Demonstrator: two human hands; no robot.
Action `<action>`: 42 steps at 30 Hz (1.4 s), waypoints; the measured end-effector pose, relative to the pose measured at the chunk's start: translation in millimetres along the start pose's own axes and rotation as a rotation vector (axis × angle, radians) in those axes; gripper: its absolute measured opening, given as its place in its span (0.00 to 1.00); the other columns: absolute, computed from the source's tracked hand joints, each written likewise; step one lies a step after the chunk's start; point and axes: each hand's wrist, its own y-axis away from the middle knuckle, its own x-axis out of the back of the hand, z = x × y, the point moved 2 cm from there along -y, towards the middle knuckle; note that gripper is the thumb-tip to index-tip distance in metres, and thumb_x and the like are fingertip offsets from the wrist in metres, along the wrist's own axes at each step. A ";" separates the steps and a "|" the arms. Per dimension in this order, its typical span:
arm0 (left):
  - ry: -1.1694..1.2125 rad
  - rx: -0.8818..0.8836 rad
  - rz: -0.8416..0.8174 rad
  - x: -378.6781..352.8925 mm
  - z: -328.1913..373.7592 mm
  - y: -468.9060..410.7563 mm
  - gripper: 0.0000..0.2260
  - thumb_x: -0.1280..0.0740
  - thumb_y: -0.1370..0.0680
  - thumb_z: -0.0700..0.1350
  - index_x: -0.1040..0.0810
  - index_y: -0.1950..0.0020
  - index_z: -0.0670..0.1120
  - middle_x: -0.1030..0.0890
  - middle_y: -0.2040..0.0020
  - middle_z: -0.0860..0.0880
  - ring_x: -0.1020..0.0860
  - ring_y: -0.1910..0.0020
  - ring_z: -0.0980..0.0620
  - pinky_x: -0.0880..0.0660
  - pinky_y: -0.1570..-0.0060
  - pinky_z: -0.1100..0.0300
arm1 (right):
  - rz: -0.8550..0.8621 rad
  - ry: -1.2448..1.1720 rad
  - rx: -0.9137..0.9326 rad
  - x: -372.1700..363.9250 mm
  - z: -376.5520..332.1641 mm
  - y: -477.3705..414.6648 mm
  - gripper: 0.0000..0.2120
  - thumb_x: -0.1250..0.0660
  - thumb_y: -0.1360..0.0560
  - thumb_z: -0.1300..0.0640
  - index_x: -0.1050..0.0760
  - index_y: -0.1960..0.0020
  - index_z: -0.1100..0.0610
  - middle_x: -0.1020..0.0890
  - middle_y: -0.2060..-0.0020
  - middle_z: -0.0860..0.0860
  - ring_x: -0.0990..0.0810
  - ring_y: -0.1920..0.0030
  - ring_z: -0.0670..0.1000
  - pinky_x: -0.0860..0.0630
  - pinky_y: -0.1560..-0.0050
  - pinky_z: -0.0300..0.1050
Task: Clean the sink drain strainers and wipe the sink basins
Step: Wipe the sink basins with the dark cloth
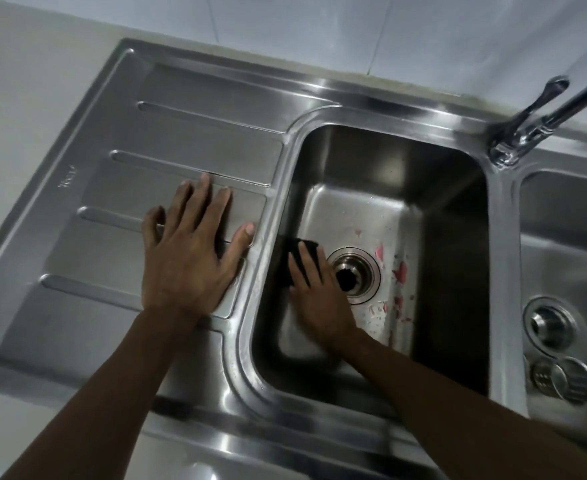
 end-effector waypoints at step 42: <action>0.054 -0.021 0.056 8.4 4.5 2.1 0.25 0.50 0.14 0.59 0.30 0.23 0.49 0.35 0.18 0.47 0.38 0.19 0.45 0.42 0.27 0.38 | -0.158 0.177 0.280 37.2 46.6 51.5 0.37 0.41 0.22 0.61 0.53 0.17 0.54 0.53 0.17 0.56 0.53 0.18 0.63 0.44 0.21 0.62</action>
